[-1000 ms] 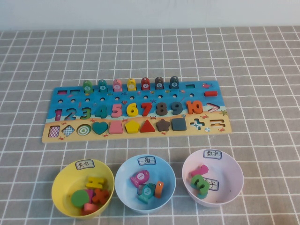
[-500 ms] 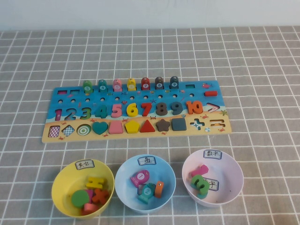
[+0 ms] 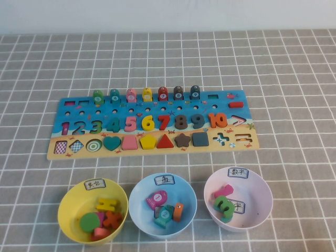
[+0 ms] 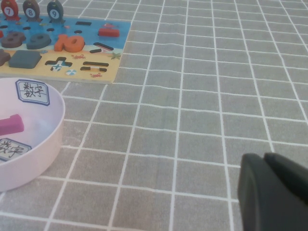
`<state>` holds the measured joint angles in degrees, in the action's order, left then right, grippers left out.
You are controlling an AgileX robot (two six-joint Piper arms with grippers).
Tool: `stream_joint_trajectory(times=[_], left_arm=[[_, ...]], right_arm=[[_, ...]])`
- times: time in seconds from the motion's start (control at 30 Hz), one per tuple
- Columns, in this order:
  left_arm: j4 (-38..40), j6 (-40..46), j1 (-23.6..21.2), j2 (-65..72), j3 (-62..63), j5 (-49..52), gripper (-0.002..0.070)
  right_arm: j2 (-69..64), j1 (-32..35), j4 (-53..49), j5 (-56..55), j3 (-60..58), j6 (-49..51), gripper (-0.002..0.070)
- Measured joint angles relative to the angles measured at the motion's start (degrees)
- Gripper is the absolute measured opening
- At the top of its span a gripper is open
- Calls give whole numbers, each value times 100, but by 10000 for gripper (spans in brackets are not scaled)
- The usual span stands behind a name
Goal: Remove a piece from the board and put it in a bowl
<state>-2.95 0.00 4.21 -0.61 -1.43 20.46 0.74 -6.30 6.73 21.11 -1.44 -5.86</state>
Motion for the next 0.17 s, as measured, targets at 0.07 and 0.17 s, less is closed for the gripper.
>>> stream_joint_trajectory(times=[0.07,0.17], left_arm=[[0,0,0,0,0,0,-6],[0,0,0,0,0,0,-6]], right_arm=[[0,0,0,0,0,0,-18],[0,0,0,0,0,0,-18]])
